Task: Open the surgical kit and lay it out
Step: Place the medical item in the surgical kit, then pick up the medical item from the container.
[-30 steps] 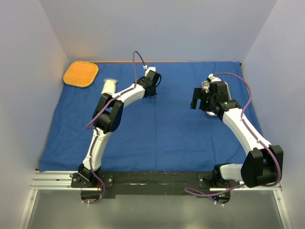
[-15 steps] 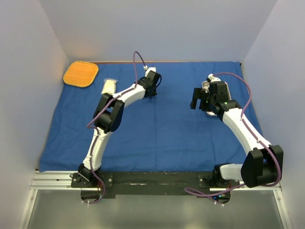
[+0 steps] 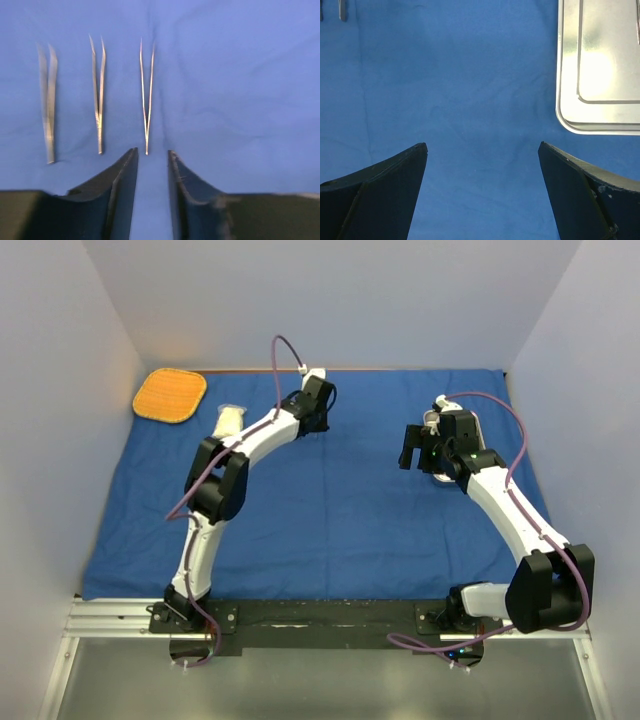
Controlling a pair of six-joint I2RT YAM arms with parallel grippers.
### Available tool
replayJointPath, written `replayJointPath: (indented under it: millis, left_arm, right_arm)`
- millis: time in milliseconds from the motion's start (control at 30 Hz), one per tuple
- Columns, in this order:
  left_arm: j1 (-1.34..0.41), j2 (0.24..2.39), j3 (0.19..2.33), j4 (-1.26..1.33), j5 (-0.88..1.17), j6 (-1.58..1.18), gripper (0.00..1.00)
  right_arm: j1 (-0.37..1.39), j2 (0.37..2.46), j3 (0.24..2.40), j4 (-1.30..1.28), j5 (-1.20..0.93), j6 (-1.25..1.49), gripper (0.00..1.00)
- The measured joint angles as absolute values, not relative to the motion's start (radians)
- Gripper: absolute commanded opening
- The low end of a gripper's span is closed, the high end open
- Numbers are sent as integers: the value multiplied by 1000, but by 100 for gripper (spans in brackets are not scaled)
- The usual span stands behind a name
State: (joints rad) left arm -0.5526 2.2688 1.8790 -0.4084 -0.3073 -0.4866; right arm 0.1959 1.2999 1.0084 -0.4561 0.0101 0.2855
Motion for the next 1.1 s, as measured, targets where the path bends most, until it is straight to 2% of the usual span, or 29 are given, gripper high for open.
replayJointPath:
  millis: [233,333,367,433,467,500,767,1100]
  left_arm:
    - [-543,1960,1829,-433,-344,-427,55]
    - [-516,1756,1711,-429,-410,-384,68]
    - [-508,1707,1679,-432,-429,-371,77]
    - [-486,1592,1581,-411,-477,-348,82]
    - [-476,1539,1528,-402,-498,-336,93]
    - [-469,1493,1474,-395,-519,-325,98]
    - [-465,1241,1016,-249,-599,-285,100]
    - [-465,1227,934,-195,-570,-284,100]
  right_arm:
    - [189,1363,1072,-481,34,263,97]
    - [167,1411,1112,-484,45,264,95]
    - [155,1427,1123,-481,51,265,95]
    - [130,1457,1134,-467,62,266,94]
    - [113,1472,1134,-455,63,268,93]
    - [97,1488,1134,-440,65,268,93]
    - [-28,1663,1147,-291,92,261,84]
    - [-150,1877,1290,-223,96,200,68]
